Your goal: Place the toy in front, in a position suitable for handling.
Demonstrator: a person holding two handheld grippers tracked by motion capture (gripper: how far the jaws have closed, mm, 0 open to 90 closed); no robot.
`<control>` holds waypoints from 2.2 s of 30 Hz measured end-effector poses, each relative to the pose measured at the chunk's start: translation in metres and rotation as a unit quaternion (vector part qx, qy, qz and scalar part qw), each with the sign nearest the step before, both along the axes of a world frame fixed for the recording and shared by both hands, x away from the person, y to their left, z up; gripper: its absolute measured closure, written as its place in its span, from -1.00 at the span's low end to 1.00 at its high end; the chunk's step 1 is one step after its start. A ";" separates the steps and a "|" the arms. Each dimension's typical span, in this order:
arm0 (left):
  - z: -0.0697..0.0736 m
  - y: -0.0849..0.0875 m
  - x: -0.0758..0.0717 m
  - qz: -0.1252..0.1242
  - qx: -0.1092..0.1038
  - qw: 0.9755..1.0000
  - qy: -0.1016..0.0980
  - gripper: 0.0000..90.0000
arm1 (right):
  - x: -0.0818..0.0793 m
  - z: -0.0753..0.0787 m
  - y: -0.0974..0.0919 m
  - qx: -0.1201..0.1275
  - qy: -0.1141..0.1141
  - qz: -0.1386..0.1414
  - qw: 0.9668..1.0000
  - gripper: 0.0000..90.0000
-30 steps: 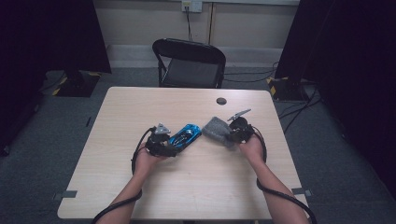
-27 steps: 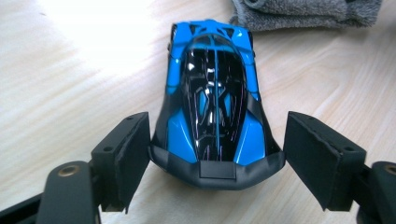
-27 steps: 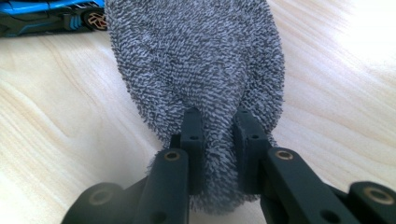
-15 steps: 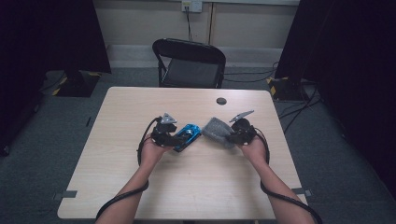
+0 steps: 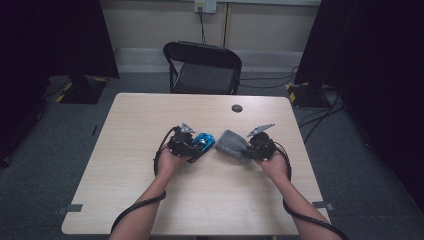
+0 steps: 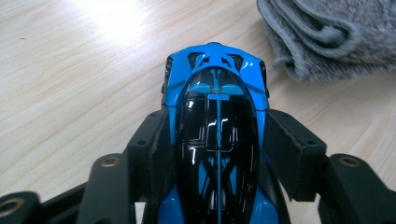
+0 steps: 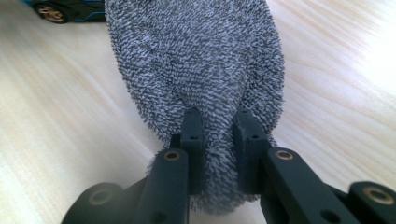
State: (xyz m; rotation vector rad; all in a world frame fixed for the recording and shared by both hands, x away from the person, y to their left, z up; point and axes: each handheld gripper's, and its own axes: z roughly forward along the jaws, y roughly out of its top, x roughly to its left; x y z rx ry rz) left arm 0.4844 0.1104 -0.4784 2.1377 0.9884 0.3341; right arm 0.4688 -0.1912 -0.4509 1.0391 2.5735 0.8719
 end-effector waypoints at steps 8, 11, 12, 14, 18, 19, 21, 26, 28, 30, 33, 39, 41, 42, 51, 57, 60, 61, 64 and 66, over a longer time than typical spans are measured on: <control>0.000 0.001 -0.001 -0.005 0.004 1.000 -0.002 -0.04 | -0.018 -0.002 0.011 0.010 -0.002 0.037 0.999 0.70; 0.001 0.000 0.000 -0.006 0.009 1.000 0.002 -0.04 | -0.027 -0.001 0.017 0.011 -0.004 0.056 0.998 0.70; 0.001 0.000 0.000 -0.005 0.008 1.000 0.002 -0.03 | -0.029 0.000 0.018 0.015 -0.005 0.061 0.998 0.70; 0.001 0.000 0.000 -0.005 0.009 1.000 0.003 -0.03 | -0.035 0.001 0.023 0.021 -0.006 0.076 0.997 0.70; 0.002 -0.001 0.000 -0.003 0.010 1.000 0.007 -0.03 | -0.050 0.001 0.032 0.025 -0.002 0.107 0.994 0.70; 0.003 -0.001 0.000 -0.004 0.014 1.000 0.006 -0.03 | -0.053 0.000 0.034 0.025 -0.002 0.115 0.993 0.70; 0.003 -0.001 0.000 -0.003 0.014 1.000 0.006 -0.02 | -0.058 -0.001 0.038 0.022 0.002 0.135 0.991 0.70; 0.002 -0.001 -0.001 -0.002 0.012 1.000 0.004 -0.02 | -0.067 -0.006 0.050 0.014 0.012 0.176 0.984 0.70; 0.002 -0.001 -0.001 -0.002 0.013 1.000 0.005 -0.02 | -0.068 -0.008 0.056 0.010 0.013 0.190 0.982 0.70; 0.003 -0.001 -0.001 0.000 0.013 1.000 0.007 -0.02 | -0.068 -0.009 0.063 0.006 0.016 0.206 0.978 0.70; 0.002 -0.001 -0.003 0.004 0.012 1.000 0.004 -0.02 | -0.064 -0.011 0.071 0.002 0.028 0.220 0.975 0.70; 0.001 0.001 -0.004 0.003 0.009 1.000 0.001 -0.02 | -0.045 -0.013 0.080 -0.016 0.030 0.213 0.976 0.70; 0.001 0.002 -0.004 0.002 0.010 1.000 -0.002 -0.02 | -0.036 -0.014 0.079 -0.020 0.031 0.205 0.978 0.70; 0.001 0.002 -0.004 0.001 0.009 1.000 -0.002 -0.02 | -0.032 -0.014 0.077 -0.018 0.032 0.196 0.980 0.70; 0.000 0.003 -0.006 0.000 0.006 1.000 -0.006 -0.02 | 0.002 -0.014 0.071 -0.027 0.015 0.149 0.988 0.70; 0.000 0.004 -0.007 0.000 0.005 1.000 -0.008 -0.02 | 0.015 -0.015 0.070 -0.036 0.010 0.122 0.992 0.71; -0.001 0.004 -0.007 0.000 0.004 1.000 -0.008 -0.02 | 0.018 -0.014 0.070 -0.047 0.003 0.113 0.993 0.71; -0.001 0.004 -0.007 0.000 0.003 1.000 -0.008 -0.02 | 0.020 -0.014 0.069 -0.046 0.000 0.113 0.993 0.71; -0.001 0.004 -0.007 0.000 0.003 1.000 -0.009 -0.02 | 0.023 -0.015 0.067 -0.047 -0.001 0.100 0.994 0.71; -0.001 0.004 -0.007 0.000 0.003 1.000 -0.009 -0.02 | 0.024 -0.015 0.066 -0.048 -0.002 0.092 0.995 0.71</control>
